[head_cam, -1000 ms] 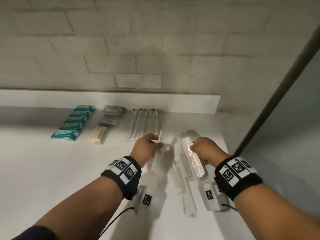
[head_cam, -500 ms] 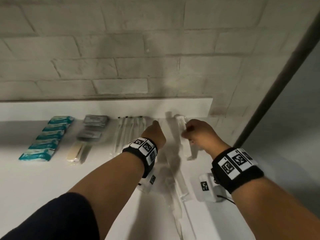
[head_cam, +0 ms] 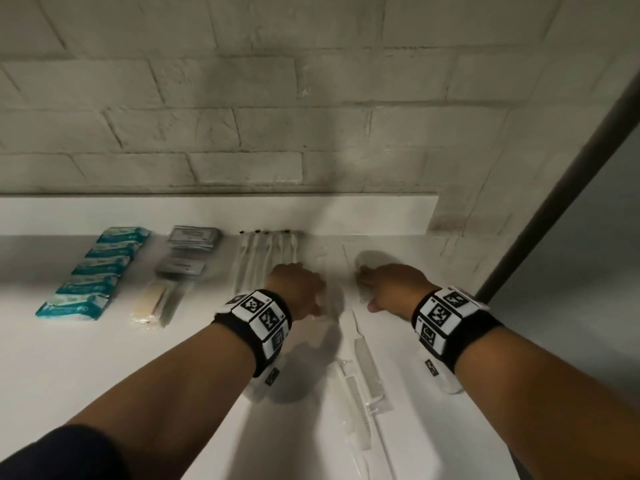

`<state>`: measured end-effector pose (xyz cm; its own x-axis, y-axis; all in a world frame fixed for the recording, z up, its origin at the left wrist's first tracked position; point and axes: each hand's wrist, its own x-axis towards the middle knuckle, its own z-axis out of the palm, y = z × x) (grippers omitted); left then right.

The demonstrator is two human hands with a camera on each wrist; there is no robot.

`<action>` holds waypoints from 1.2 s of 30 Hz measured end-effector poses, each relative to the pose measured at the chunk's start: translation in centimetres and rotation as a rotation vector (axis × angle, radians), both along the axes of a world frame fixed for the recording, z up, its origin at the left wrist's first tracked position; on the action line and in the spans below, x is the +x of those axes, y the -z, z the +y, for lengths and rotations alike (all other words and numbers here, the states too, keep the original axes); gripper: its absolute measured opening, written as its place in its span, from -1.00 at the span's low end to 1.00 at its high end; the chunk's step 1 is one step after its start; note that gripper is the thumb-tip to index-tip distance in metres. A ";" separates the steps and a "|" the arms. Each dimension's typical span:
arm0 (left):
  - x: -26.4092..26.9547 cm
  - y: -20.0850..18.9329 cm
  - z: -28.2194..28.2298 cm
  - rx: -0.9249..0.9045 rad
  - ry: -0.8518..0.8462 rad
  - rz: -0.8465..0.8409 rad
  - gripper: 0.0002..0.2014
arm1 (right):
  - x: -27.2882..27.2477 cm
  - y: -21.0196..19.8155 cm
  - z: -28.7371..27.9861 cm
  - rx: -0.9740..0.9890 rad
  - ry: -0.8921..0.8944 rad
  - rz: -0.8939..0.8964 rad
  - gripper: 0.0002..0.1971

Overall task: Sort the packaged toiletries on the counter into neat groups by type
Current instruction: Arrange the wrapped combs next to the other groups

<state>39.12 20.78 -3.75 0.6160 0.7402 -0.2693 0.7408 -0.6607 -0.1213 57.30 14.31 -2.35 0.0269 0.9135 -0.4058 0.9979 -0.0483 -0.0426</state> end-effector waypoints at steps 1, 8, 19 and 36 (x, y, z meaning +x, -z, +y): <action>0.2 0.0 0.0 0.002 -0.005 0.000 -0.47 | -0.4 0.1 0.3 0.008 -0.010 -0.024 -0.36; 1.0 -0.2 0.3 -0.007 -0.004 0.039 -0.54 | -2.2 1.0 1.3 0.125 -0.044 -0.115 -0.65; 0.8 -0.3 0.2 -0.001 0.014 0.048 -0.57 | -3.6 2.1 0.8 0.192 0.005 -0.146 -0.68; 0.7 -0.5 1.3 -0.013 0.039 0.099 -0.46 | -7.7 -0.3 -5.4 0.057 0.079 0.047 -0.63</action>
<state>39.81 22.13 -3.30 0.6142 0.7122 -0.3399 0.6994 -0.6908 -0.1835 49.65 8.88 -2.08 0.0820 0.9311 -0.3554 0.9879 -0.1230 -0.0941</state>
